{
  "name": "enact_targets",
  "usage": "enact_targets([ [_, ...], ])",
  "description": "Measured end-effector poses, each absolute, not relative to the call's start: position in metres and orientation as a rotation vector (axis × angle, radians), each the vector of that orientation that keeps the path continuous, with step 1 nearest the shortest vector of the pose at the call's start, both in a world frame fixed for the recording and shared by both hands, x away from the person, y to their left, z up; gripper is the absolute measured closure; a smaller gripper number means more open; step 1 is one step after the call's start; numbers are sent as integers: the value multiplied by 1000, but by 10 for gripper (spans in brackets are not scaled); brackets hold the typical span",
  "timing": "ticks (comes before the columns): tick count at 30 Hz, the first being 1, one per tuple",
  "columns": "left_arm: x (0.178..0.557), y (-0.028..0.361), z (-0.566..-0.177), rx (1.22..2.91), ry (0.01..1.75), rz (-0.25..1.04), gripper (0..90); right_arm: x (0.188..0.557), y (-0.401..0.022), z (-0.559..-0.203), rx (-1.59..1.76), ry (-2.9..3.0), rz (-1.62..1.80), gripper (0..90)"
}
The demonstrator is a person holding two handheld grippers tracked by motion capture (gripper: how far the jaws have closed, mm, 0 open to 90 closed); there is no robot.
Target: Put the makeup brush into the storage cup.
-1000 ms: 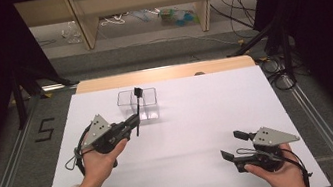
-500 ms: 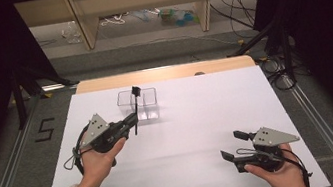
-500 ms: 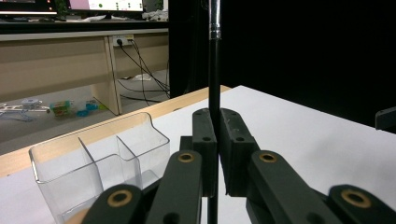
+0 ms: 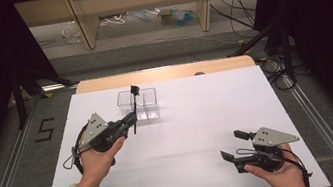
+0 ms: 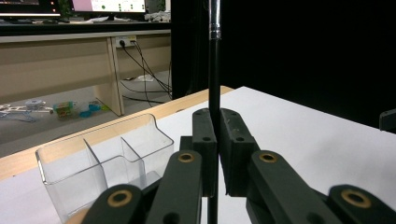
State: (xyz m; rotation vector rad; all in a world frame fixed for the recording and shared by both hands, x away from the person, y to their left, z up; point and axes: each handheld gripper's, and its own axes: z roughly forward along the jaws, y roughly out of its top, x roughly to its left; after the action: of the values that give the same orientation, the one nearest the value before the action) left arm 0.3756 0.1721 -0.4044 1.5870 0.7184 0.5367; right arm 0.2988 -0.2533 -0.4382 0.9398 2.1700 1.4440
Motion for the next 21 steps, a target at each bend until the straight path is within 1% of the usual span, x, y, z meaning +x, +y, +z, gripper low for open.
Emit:
enact_targets([
  [21,378,176,-403,1571,733,547,853,299,-255,-437,936,2143,1462,177],
])
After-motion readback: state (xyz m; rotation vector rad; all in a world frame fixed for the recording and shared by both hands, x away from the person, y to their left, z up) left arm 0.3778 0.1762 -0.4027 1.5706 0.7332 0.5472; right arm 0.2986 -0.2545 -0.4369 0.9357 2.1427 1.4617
